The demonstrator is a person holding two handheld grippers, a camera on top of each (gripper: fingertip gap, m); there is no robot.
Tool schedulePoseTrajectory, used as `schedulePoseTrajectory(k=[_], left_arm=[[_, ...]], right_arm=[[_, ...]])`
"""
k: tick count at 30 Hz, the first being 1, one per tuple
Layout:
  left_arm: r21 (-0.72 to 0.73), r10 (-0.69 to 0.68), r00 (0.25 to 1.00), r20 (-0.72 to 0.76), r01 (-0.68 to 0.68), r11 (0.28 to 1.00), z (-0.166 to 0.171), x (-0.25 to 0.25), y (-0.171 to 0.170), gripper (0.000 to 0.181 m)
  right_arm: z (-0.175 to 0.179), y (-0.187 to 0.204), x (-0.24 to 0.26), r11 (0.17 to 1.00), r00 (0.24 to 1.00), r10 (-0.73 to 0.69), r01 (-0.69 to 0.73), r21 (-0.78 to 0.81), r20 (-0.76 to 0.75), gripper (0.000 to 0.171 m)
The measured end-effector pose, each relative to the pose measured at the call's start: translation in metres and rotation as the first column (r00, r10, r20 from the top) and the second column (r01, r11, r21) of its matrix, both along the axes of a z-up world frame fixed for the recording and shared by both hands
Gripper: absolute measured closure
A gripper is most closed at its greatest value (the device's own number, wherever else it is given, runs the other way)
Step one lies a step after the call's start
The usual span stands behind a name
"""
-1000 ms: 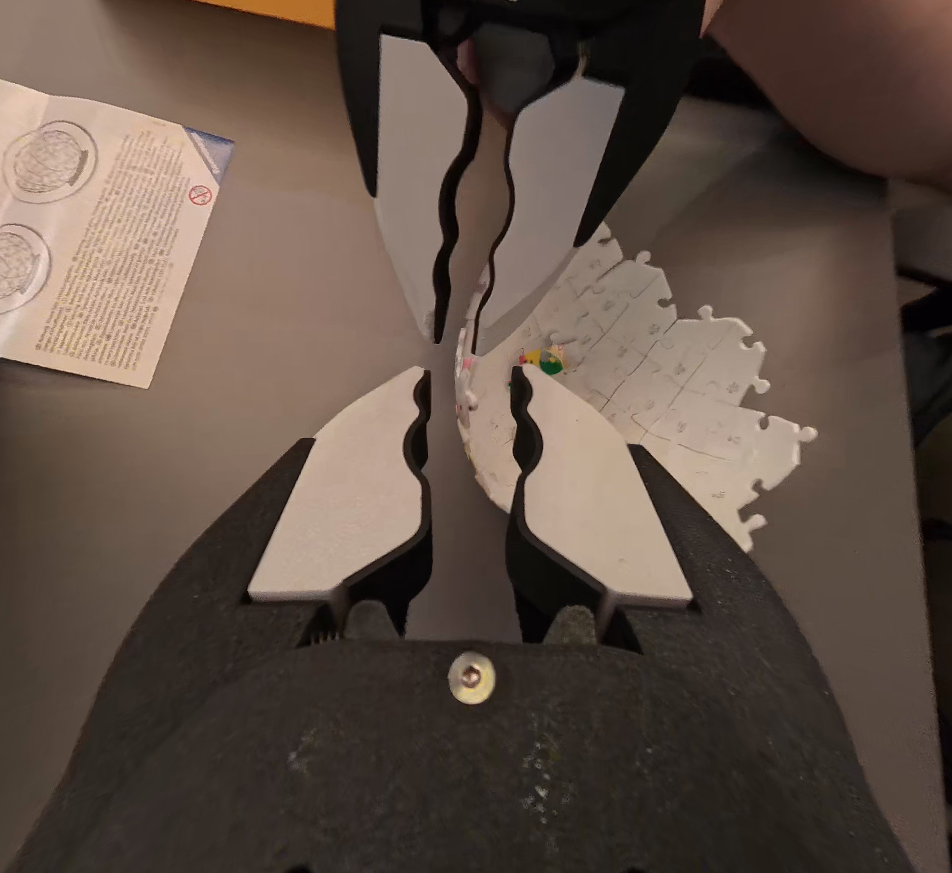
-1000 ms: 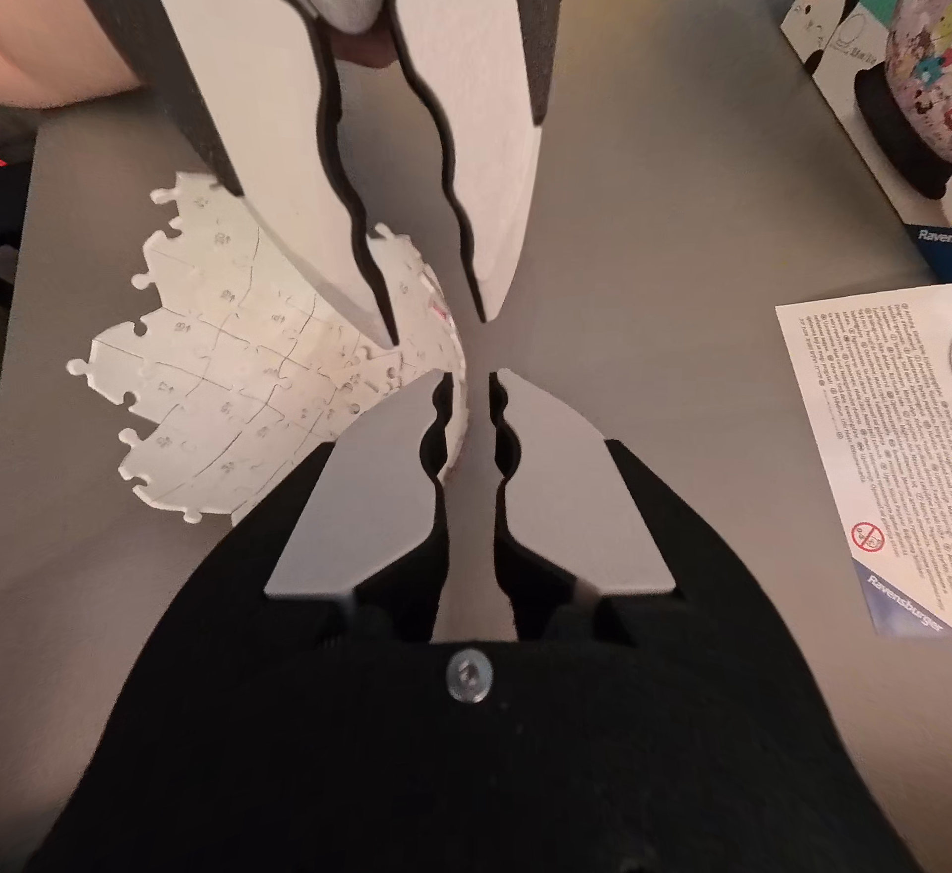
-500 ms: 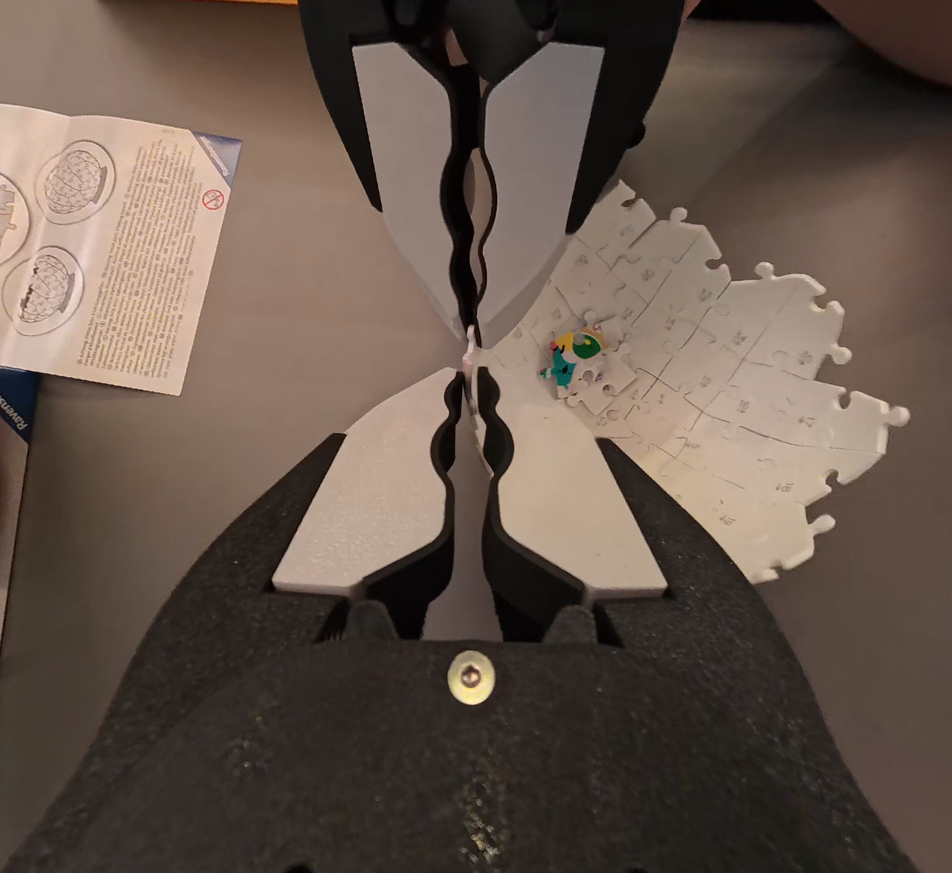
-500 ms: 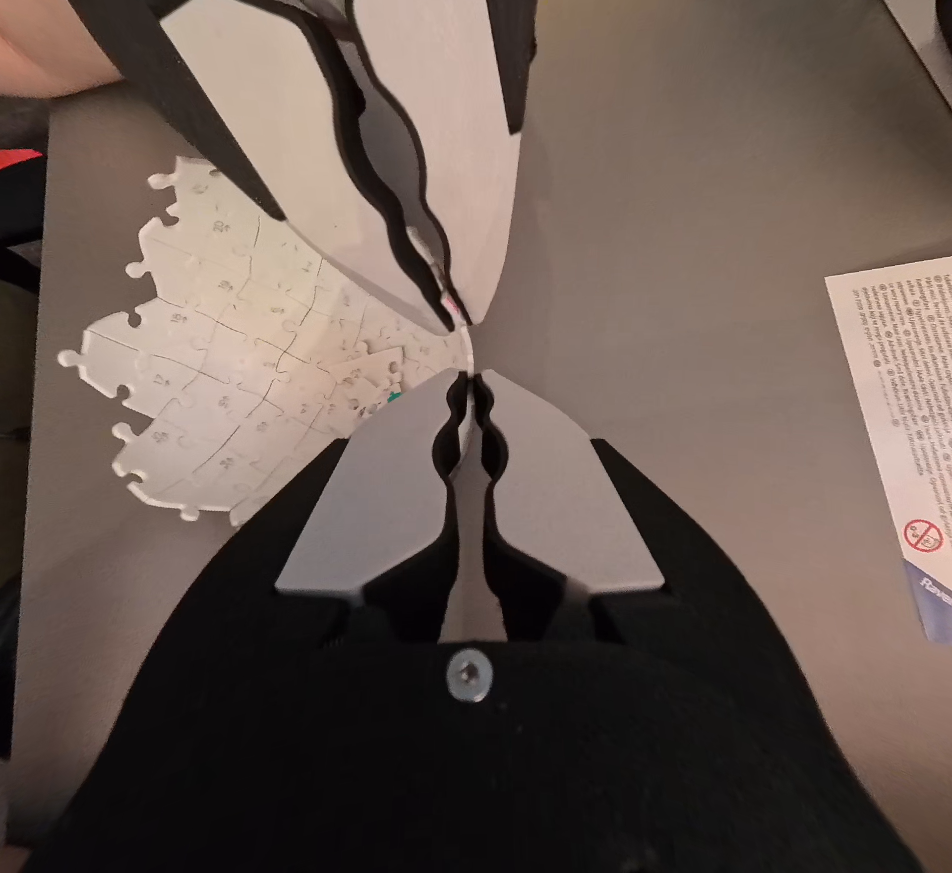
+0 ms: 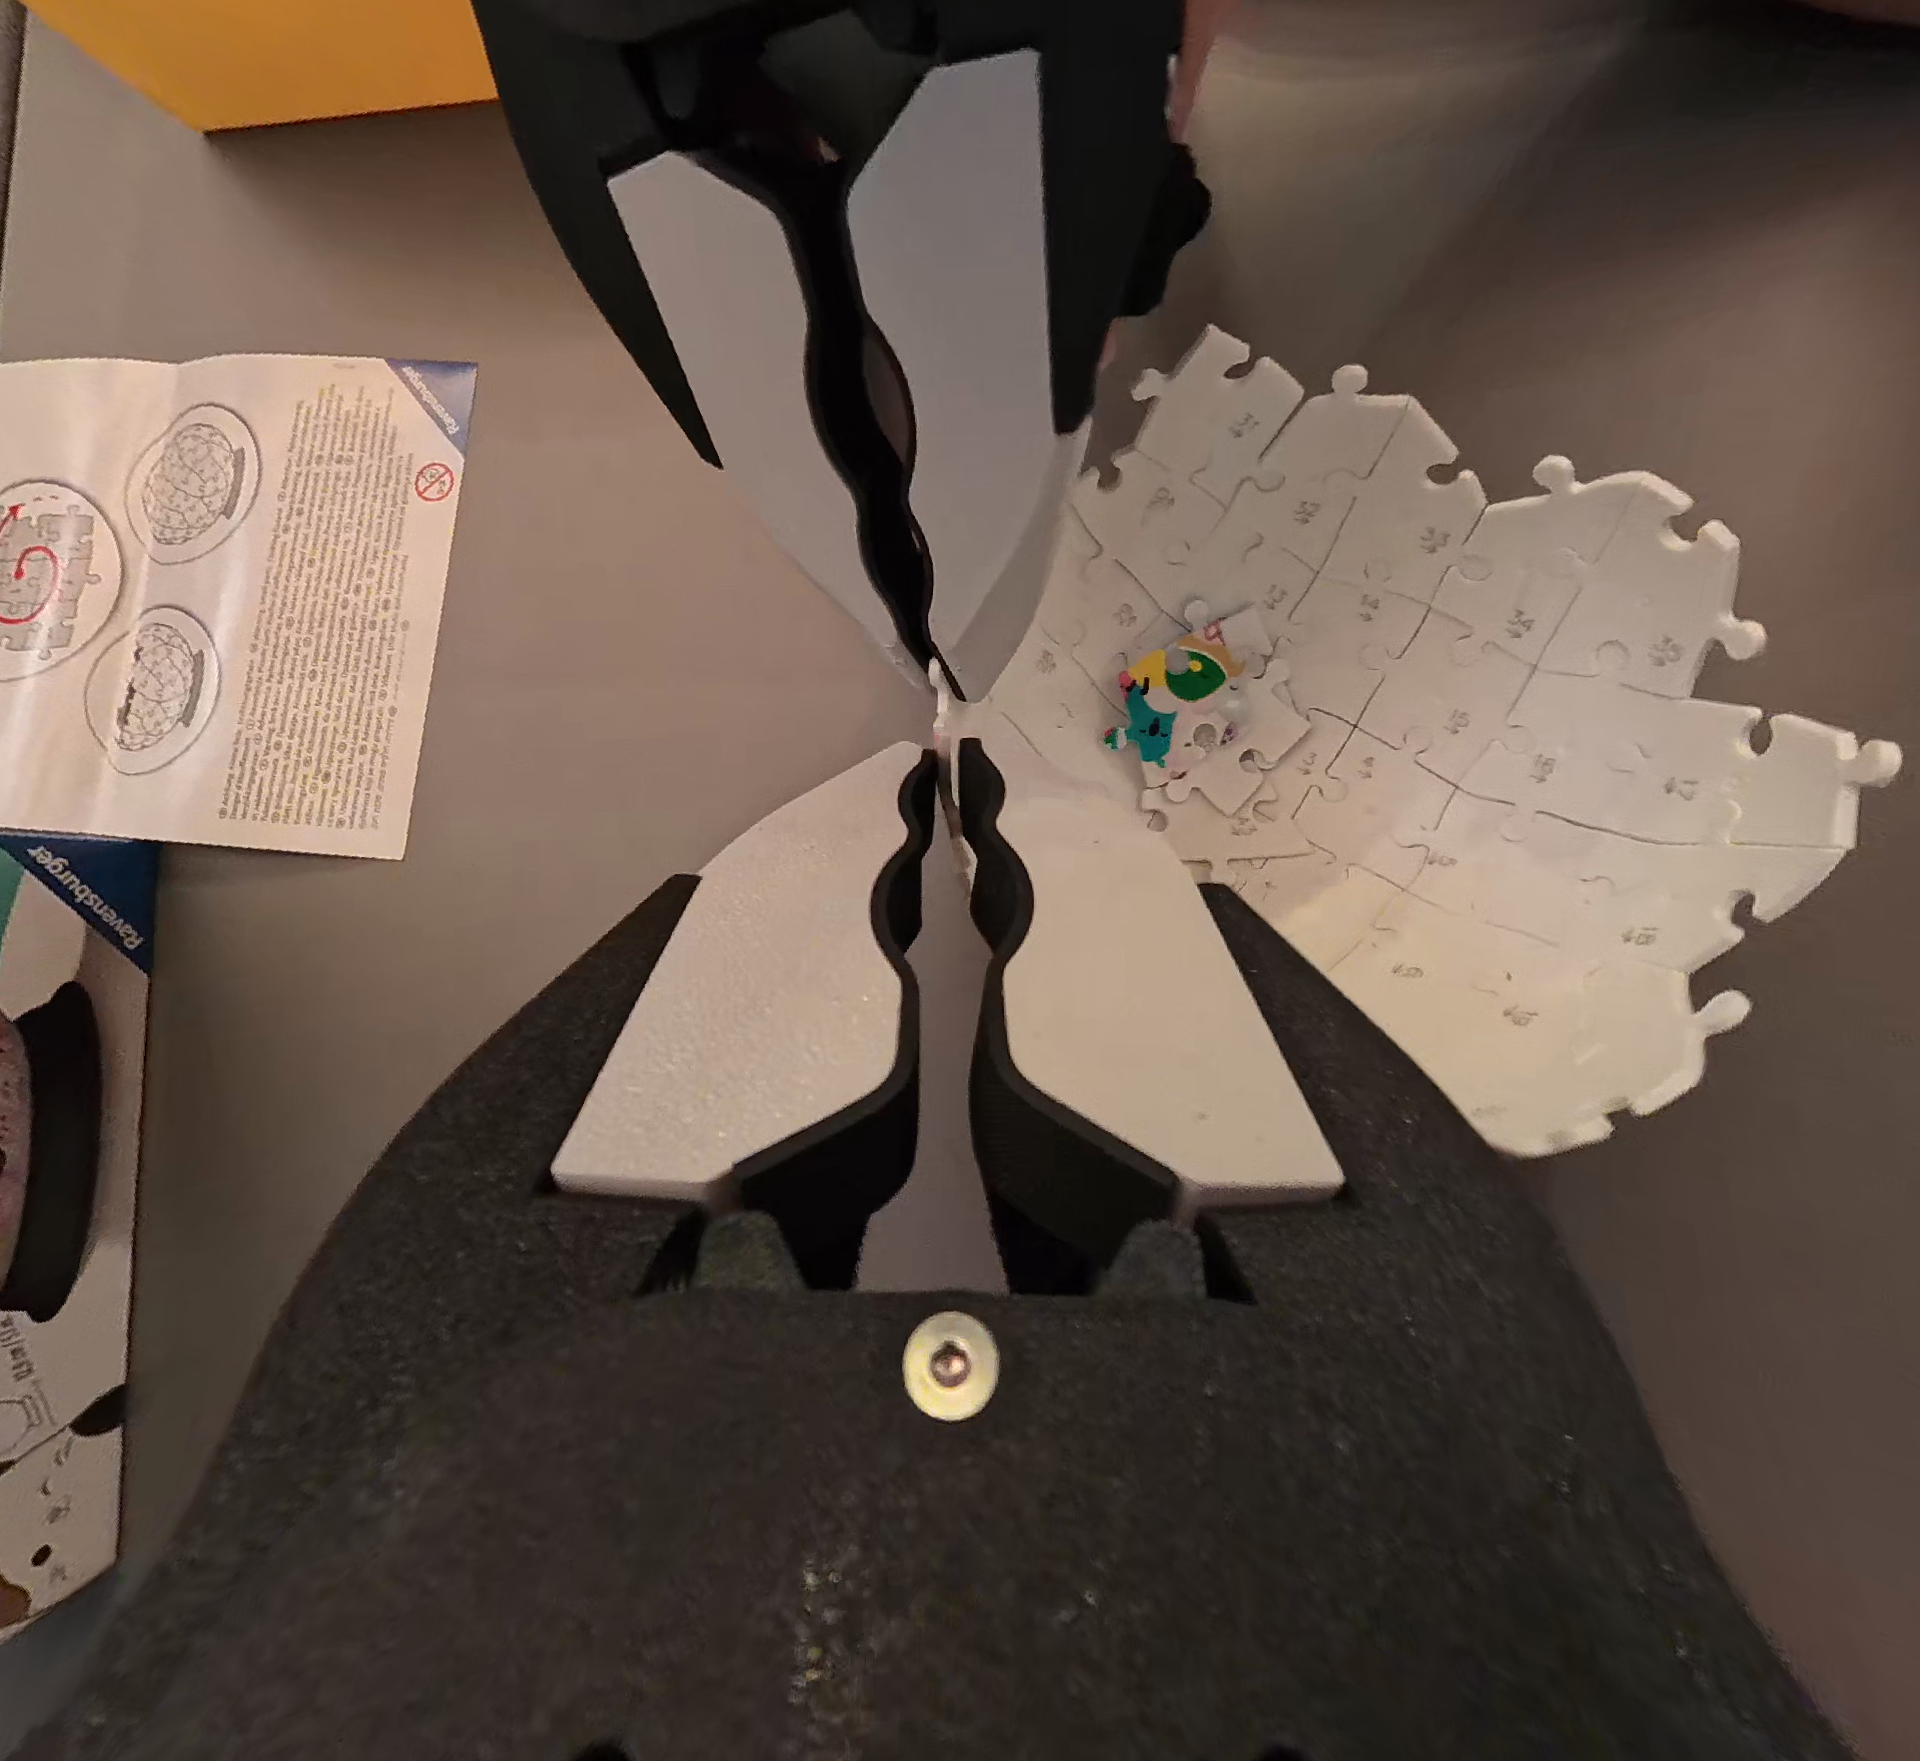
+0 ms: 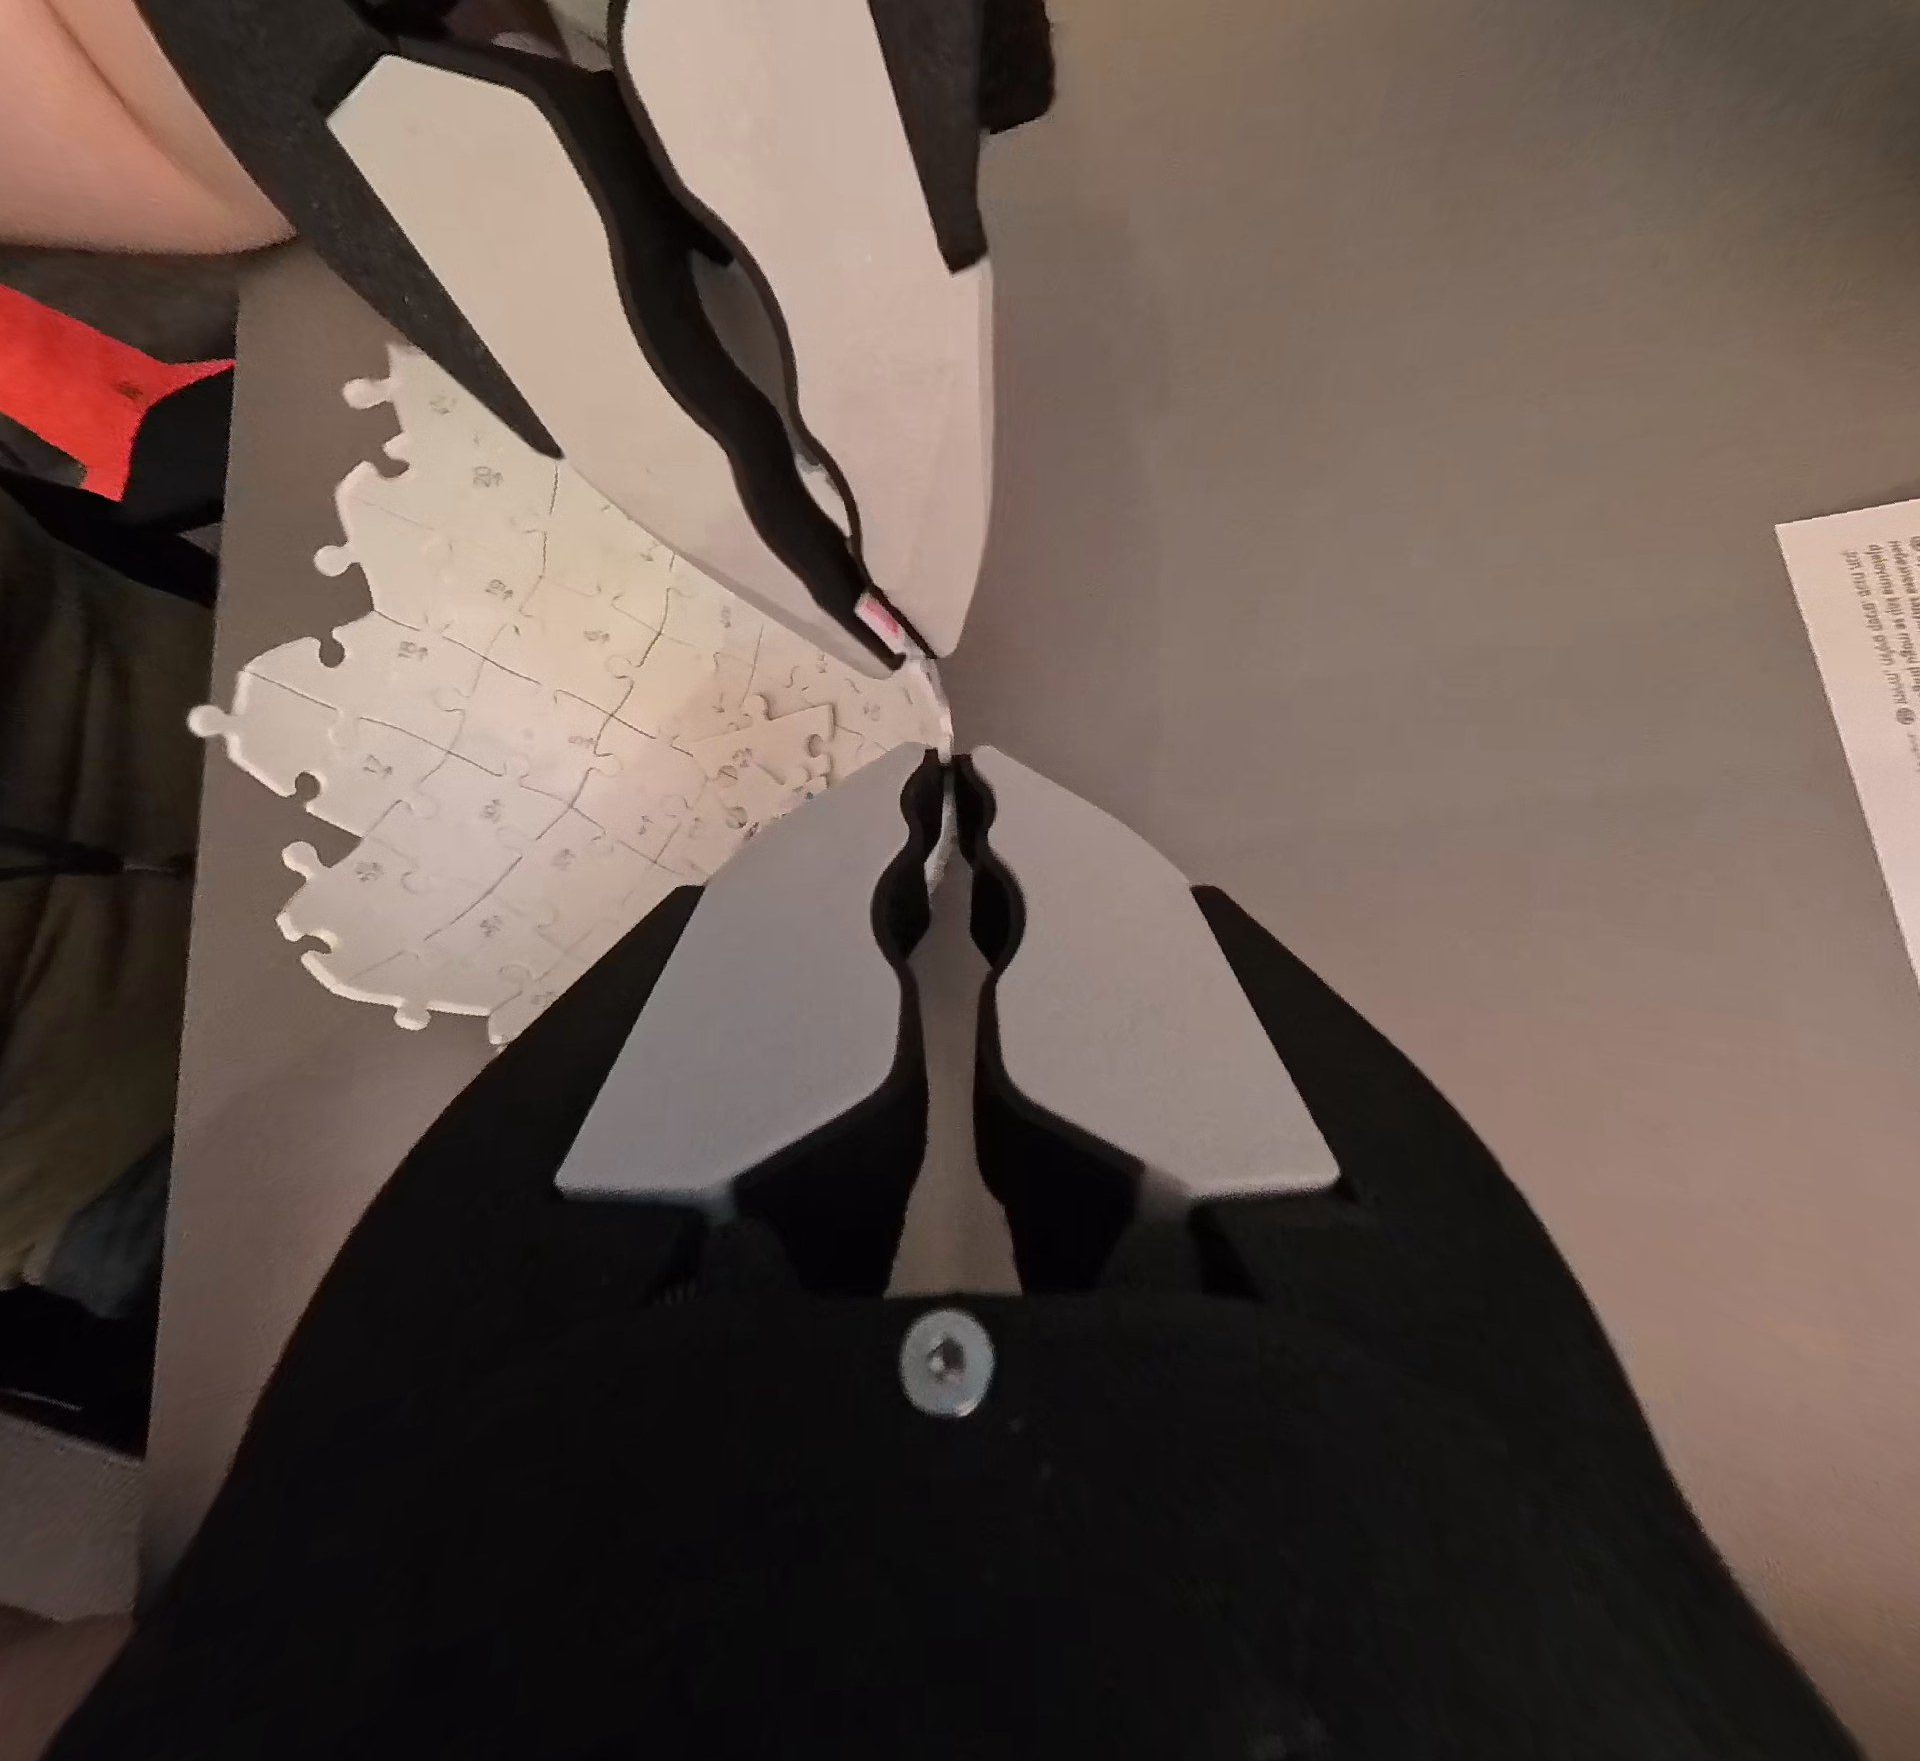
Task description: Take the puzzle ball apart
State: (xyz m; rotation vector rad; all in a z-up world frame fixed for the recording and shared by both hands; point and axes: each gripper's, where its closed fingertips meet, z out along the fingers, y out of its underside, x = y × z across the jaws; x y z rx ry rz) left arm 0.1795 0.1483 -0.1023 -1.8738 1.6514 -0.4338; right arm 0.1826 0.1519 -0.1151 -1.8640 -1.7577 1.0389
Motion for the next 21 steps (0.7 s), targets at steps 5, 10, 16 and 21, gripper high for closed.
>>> schedulePoseTrajectory(k=[5,10,16,21], left_arm=[[0.011,-0.03,1.0,0.004,0.03,0.999,0.0,-0.001,-0.002,0.177],[-0.091,0.099,0.992,0.074,-0.092,0.992,0.007,-0.003,0.009,0.172],[-0.105,0.112,0.987,0.111,-0.1,0.989,0.019,0.002,0.016,0.143],[-0.143,0.053,0.998,0.025,-0.049,0.989,0.001,0.011,0.014,0.154]], right_arm=[[0.0,-0.002,-0.001,1.0,1.0,0.016,-0.016,-0.009,-0.009,0.168],[0.016,0.009,0.005,0.996,0.996,-0.057,0.061,0.069,-0.064,0.157],[0.031,0.012,0.027,0.984,0.984,-0.176,0.176,0.01,-0.031,0.156],[0.013,0.006,0.026,0.977,0.972,-0.214,0.214,0.006,0.102,0.157]])
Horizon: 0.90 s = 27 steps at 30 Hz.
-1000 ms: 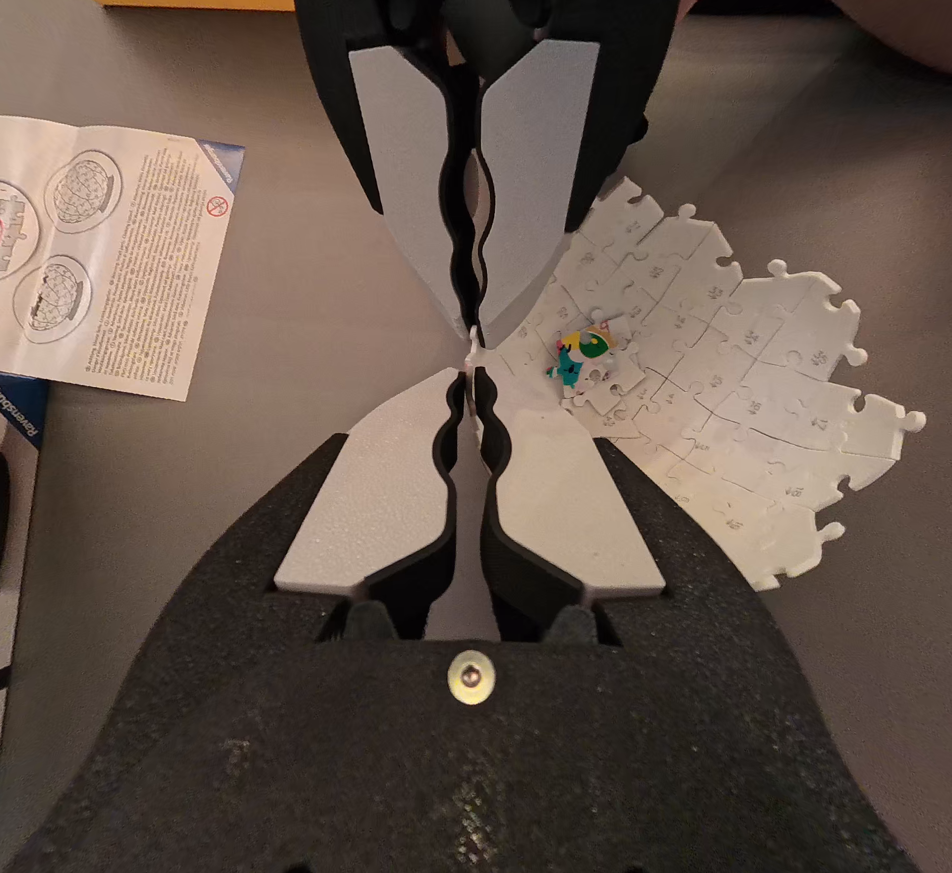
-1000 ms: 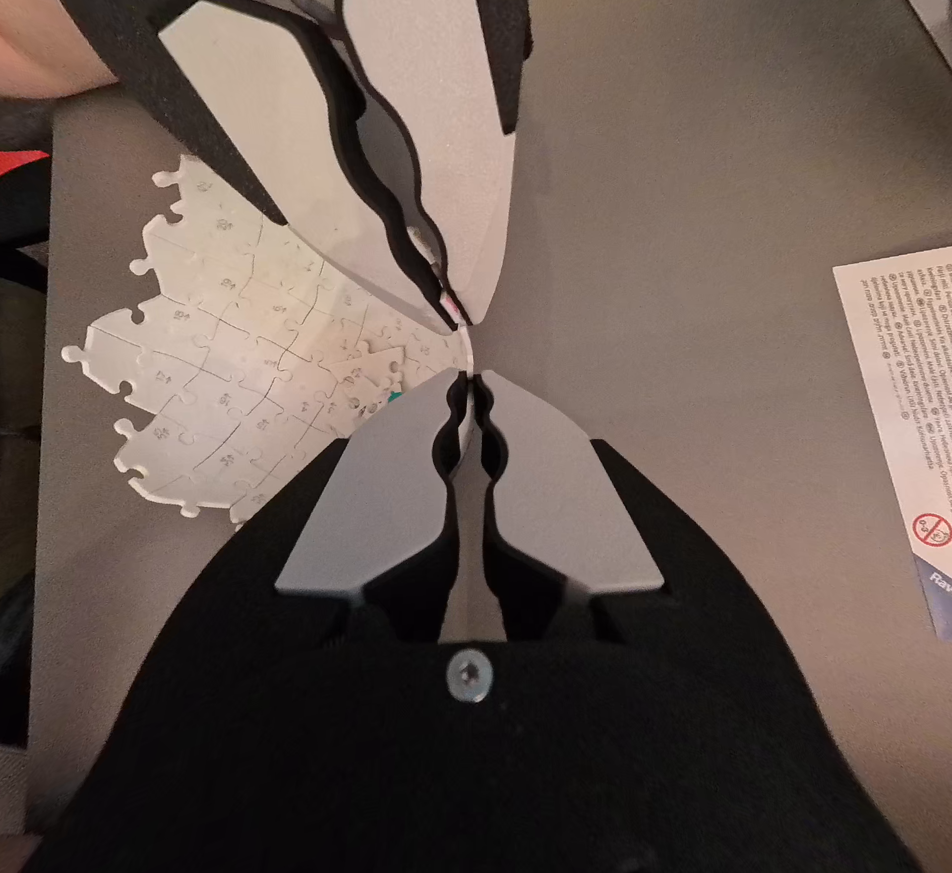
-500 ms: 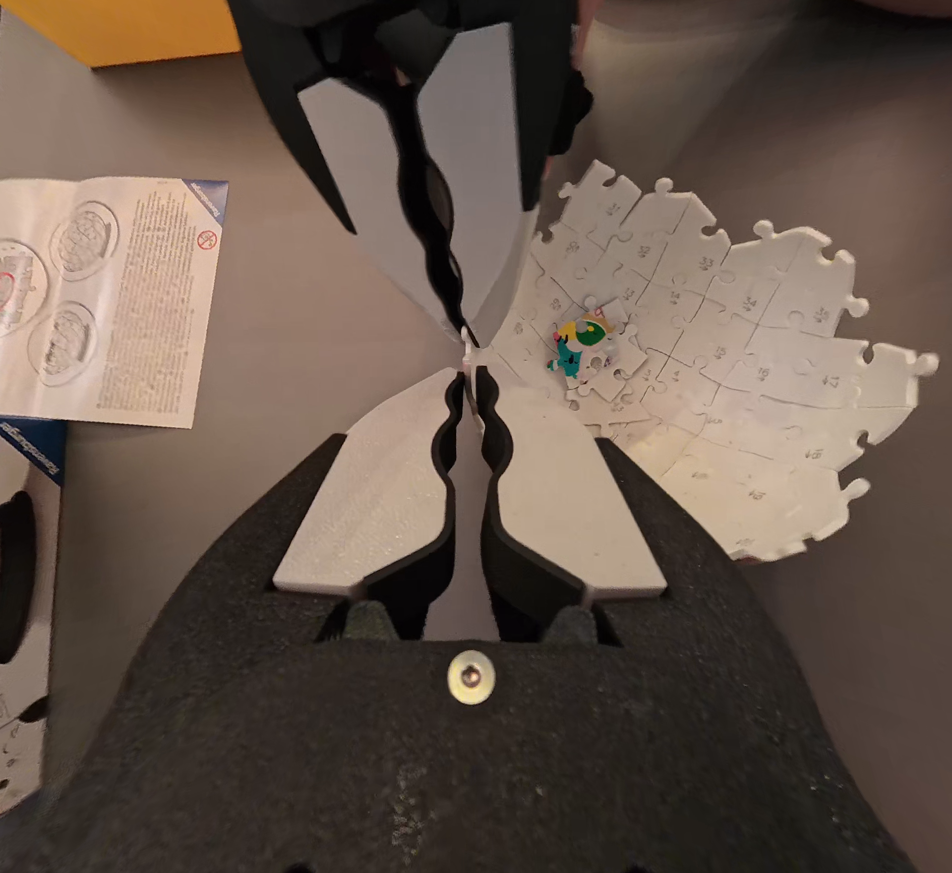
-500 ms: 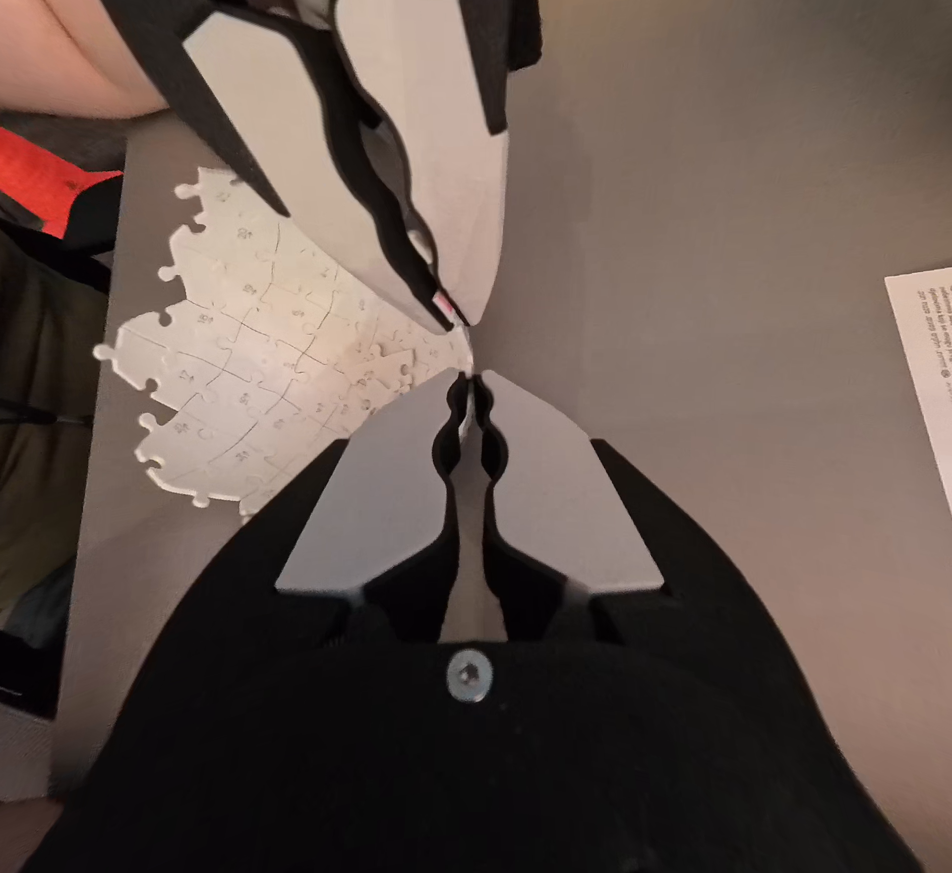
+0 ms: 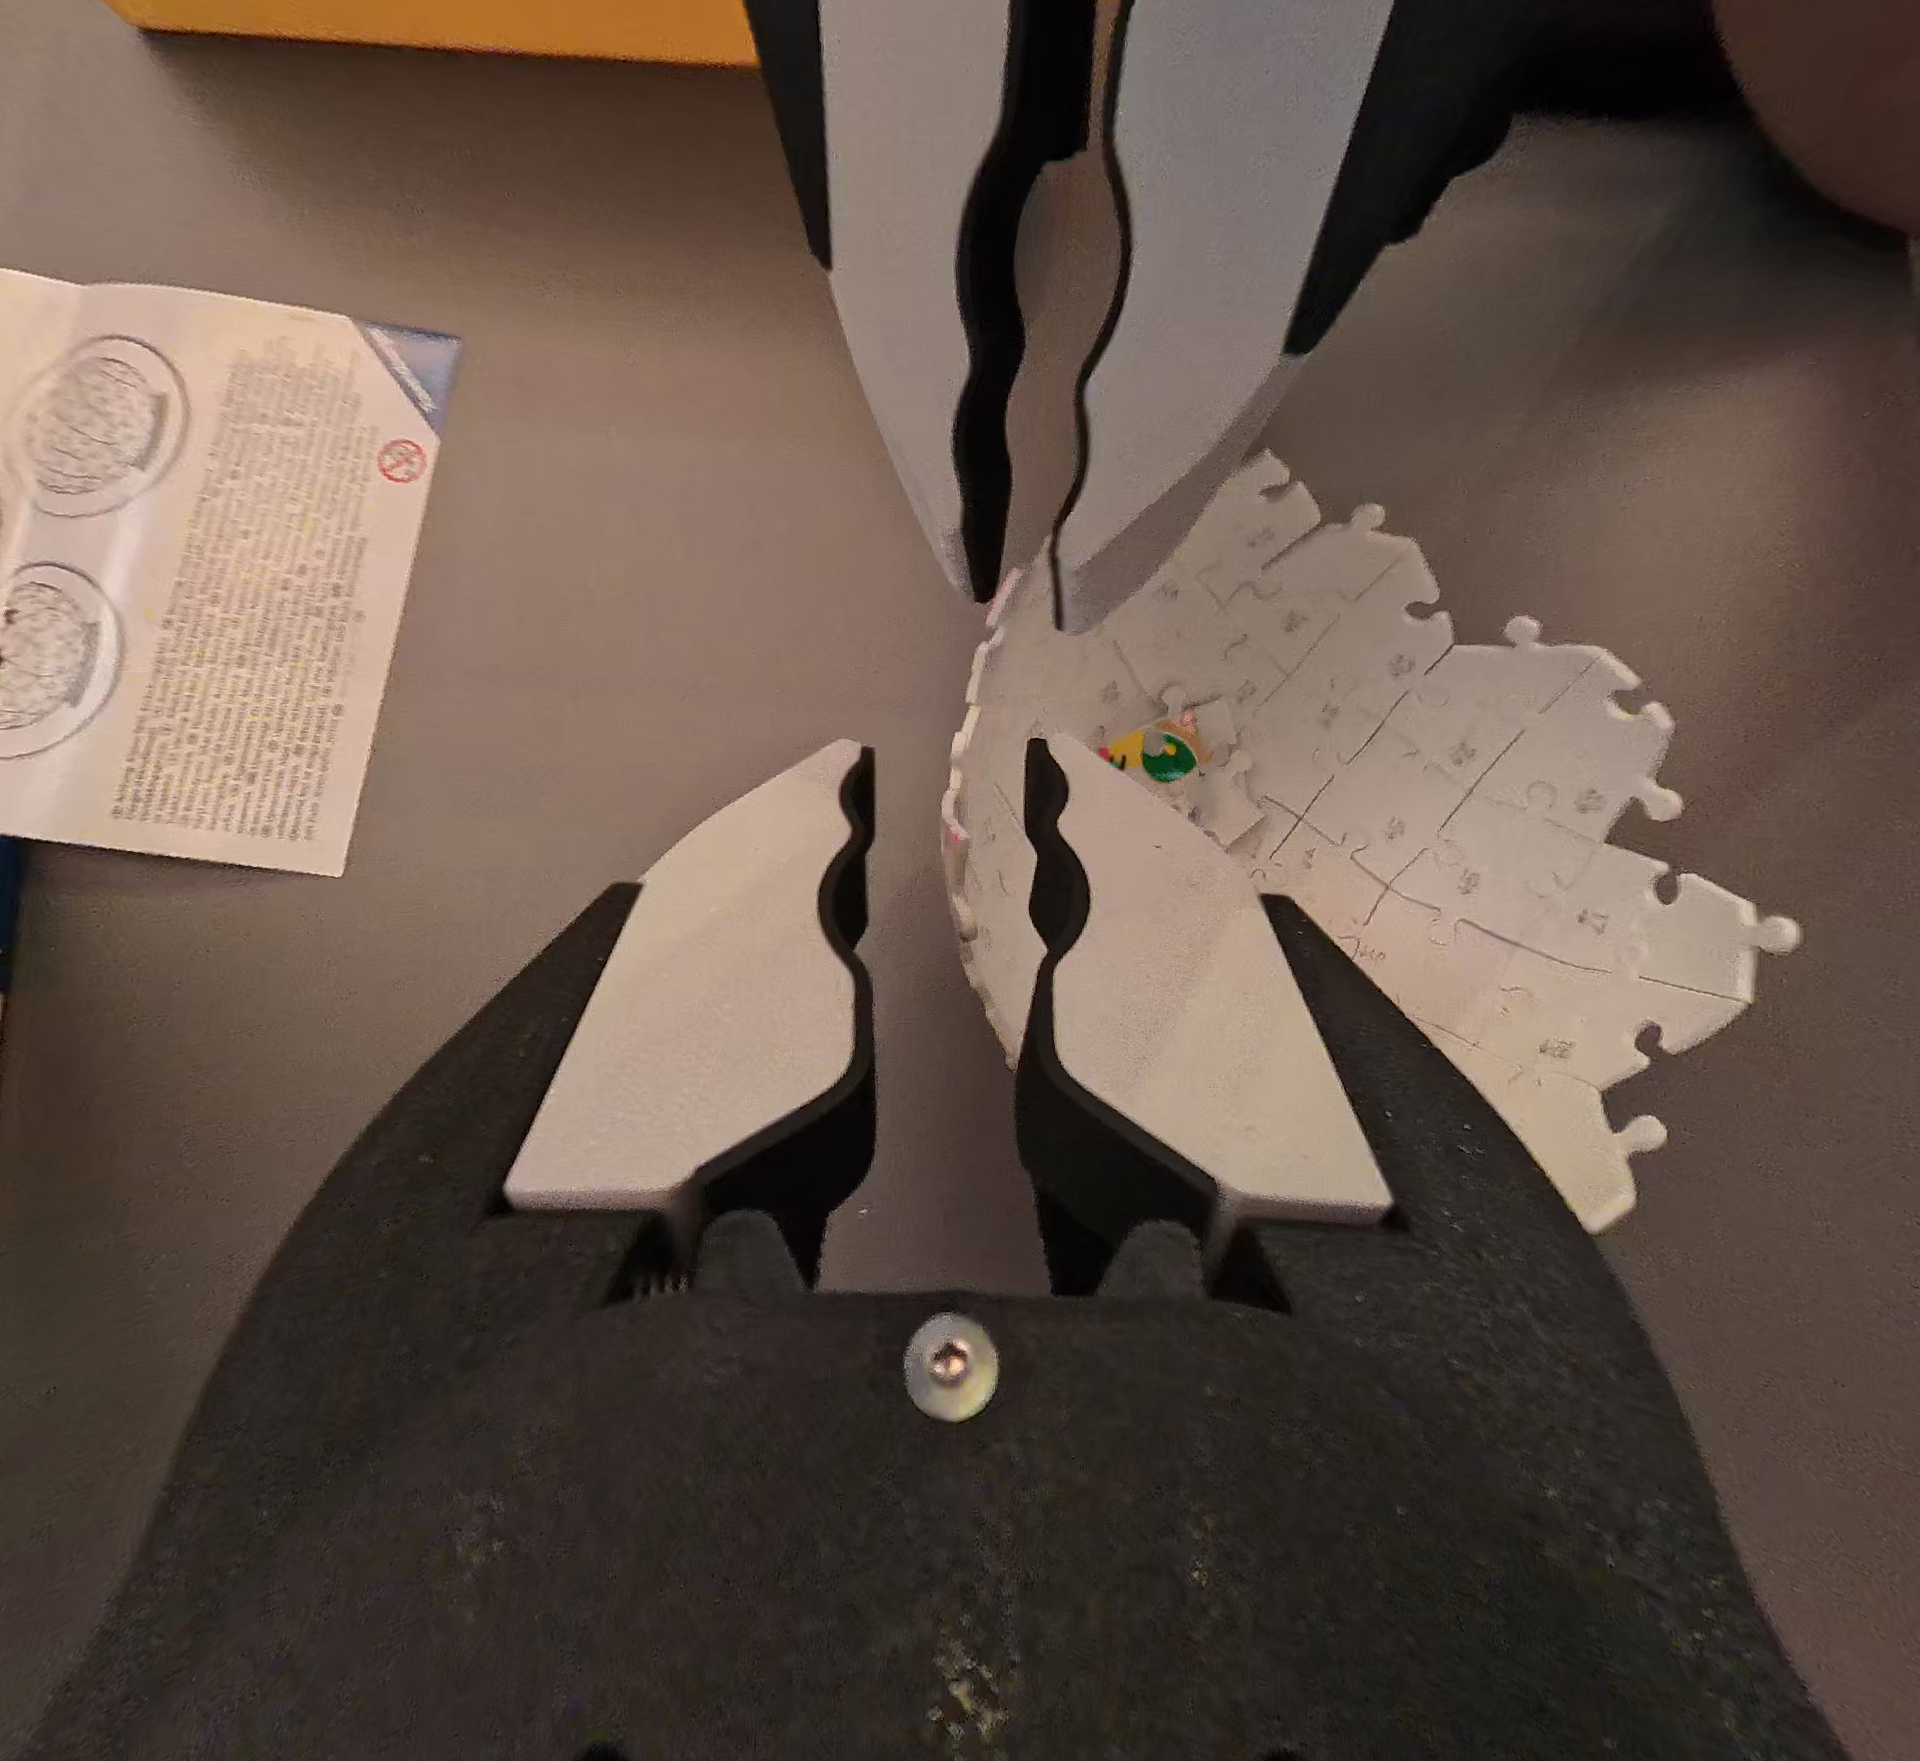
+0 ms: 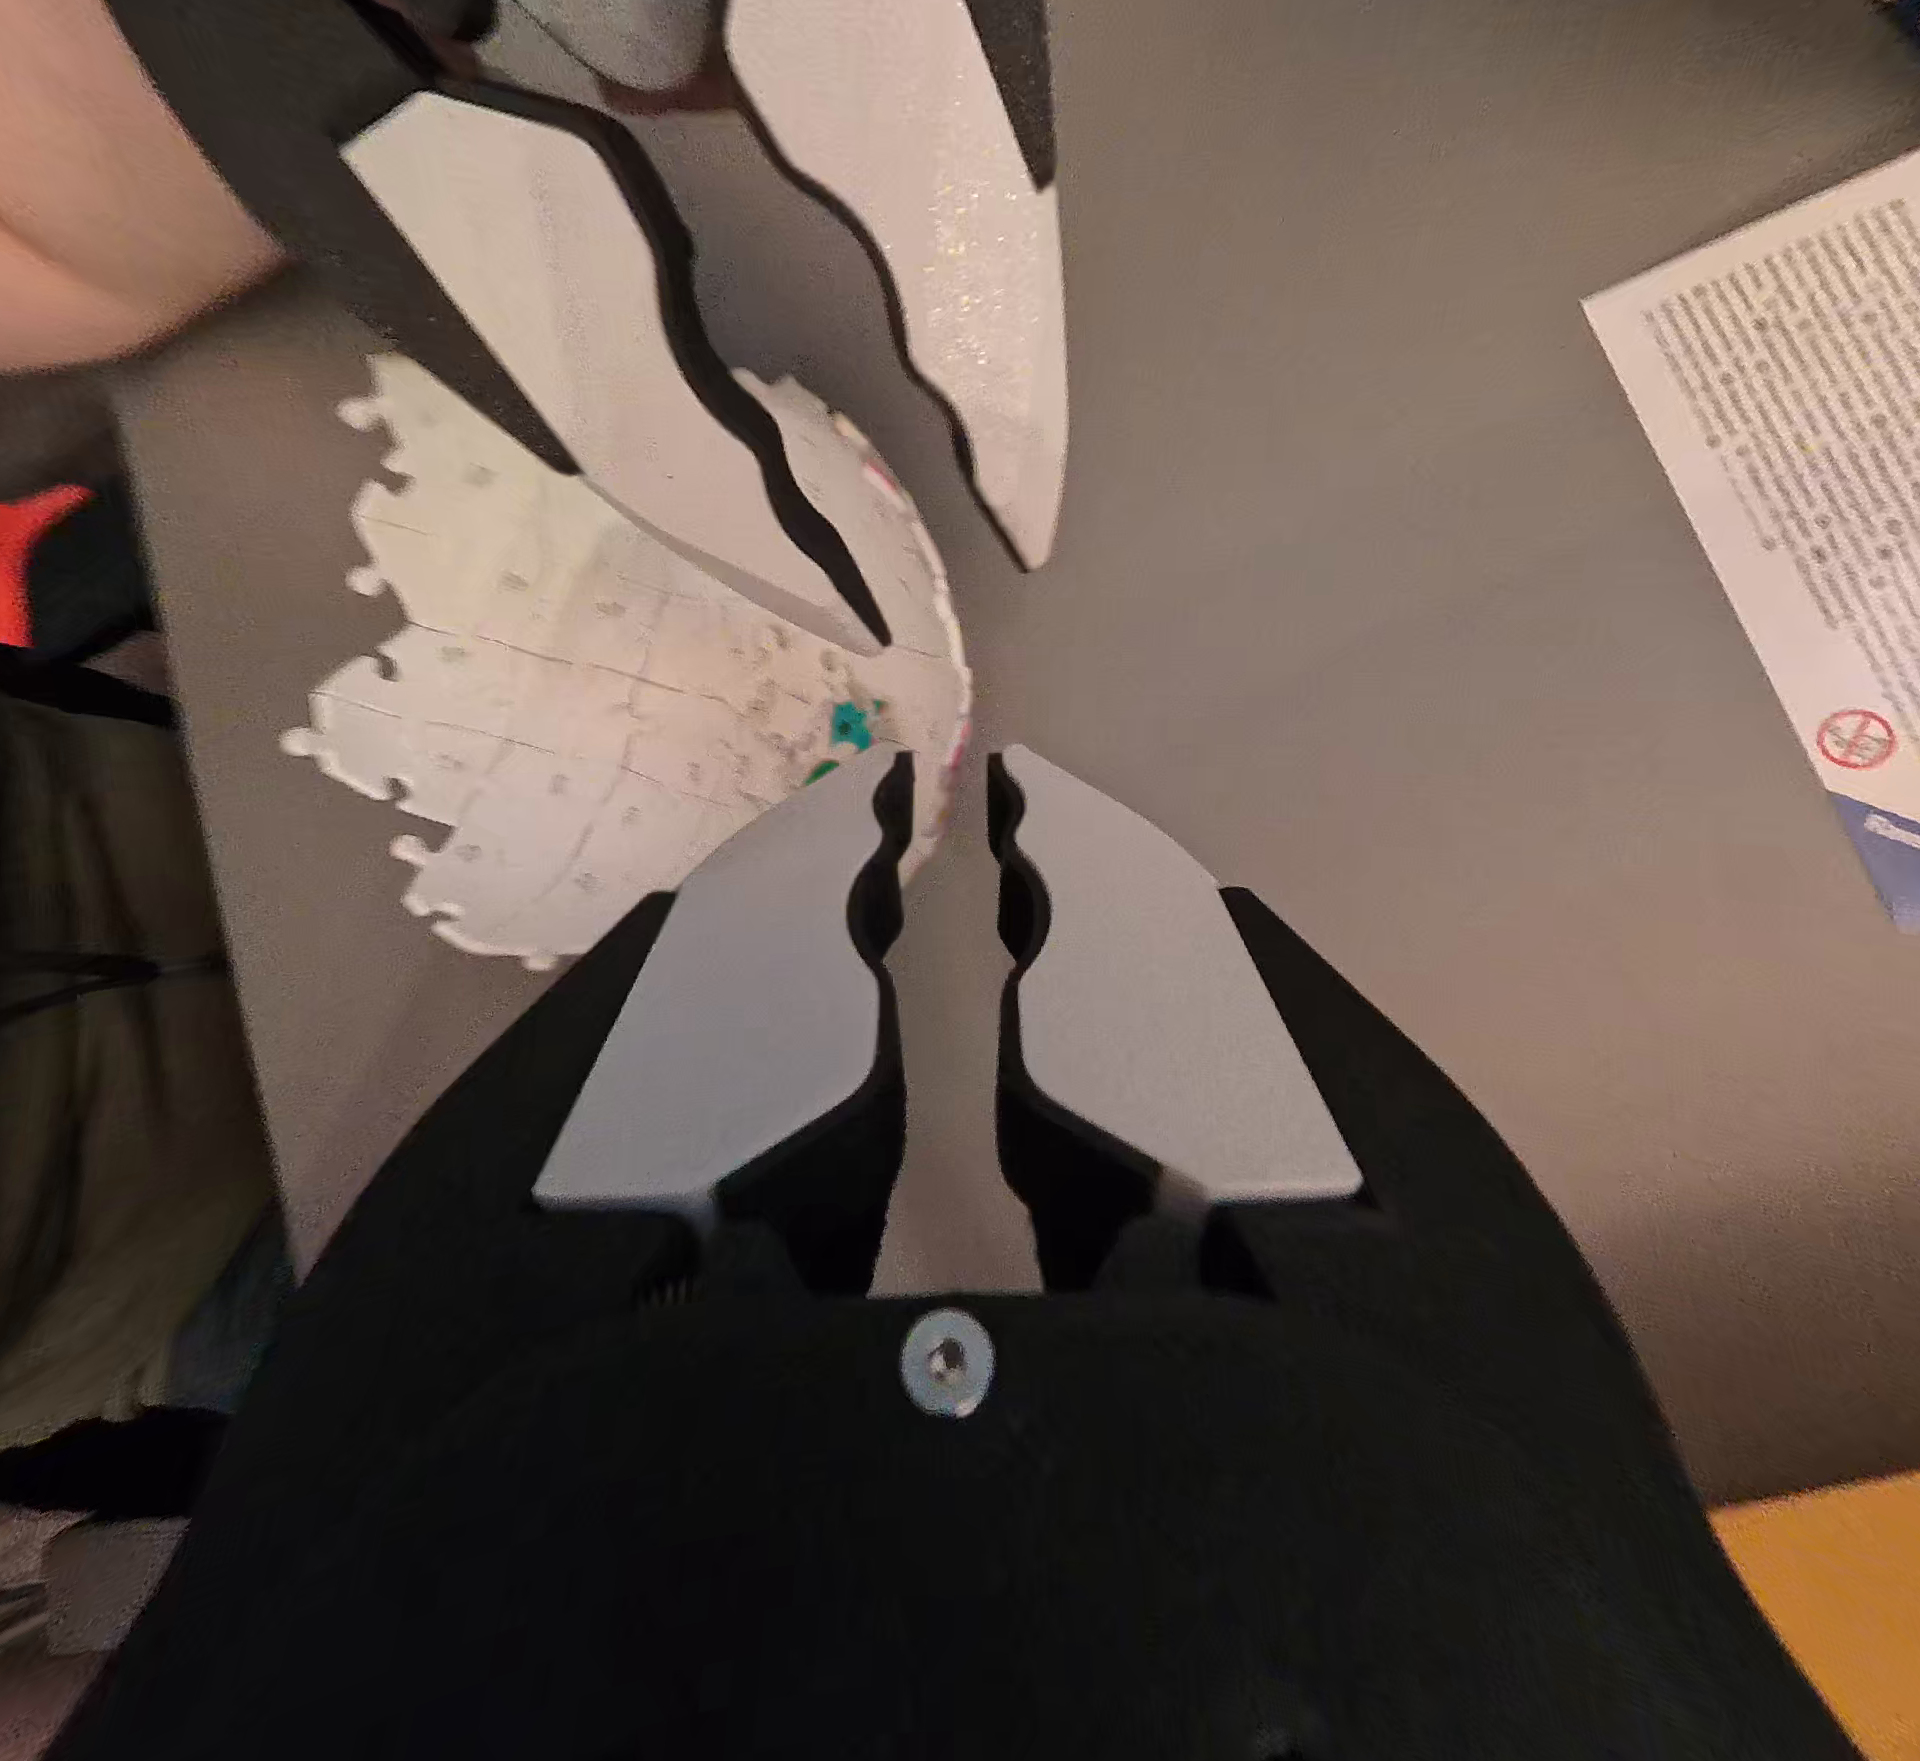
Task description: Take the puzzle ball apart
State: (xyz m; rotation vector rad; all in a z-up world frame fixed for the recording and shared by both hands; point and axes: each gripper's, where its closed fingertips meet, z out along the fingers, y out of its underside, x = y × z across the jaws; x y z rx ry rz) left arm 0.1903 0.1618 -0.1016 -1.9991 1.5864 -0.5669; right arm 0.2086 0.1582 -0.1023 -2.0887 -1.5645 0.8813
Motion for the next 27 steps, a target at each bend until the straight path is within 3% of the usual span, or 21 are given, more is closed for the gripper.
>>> schedulePoseTrajectory(k=[6,9,17,21,24,27], left_arm=[[-0.033,-0.023,0.998,-0.06,0.021,0.999,-0.014,0.005,-0.001,0.172],[-0.018,-0.007,0.996,-0.083,0.005,1.0,-0.018,0.002,0.001,0.172],[-0.026,-0.011,1.0,-0.01,0.011,1.0,-0.008,0.001,0.0,0.174],[-0.021,-0.006,1.0,-0.01,0.006,1.0,-0.004,-0.002,0.0,0.172],[-0.003,0.013,1.0,-0.016,-0.013,1.0,0.0,-0.005,0.004,0.165],[-0.001,0.022,1.0,0.015,-0.022,1.0,0.009,-0.005,0.004,0.162]], right_arm=[[-0.008,0.0,-0.004,0.997,0.998,0.049,-0.051,0.06,0.039,0.166],[0.004,-0.008,-0.011,0.991,0.99,0.123,-0.119,0.06,-0.064,0.168],[0.028,0.001,0.0,0.997,0.986,0.065,-0.056,0.059,-0.155,0.168],[0.078,0.011,0.038,0.973,0.971,-0.007,0.061,0.224,-0.237,0.168],[0.112,0.046,0.101,0.874,0.921,-0.222,0.334,0.353,-0.321,0.168],[0.096,0.08,0.169,0.793,0.843,-0.448,0.529,0.303,-0.299,0.168]])
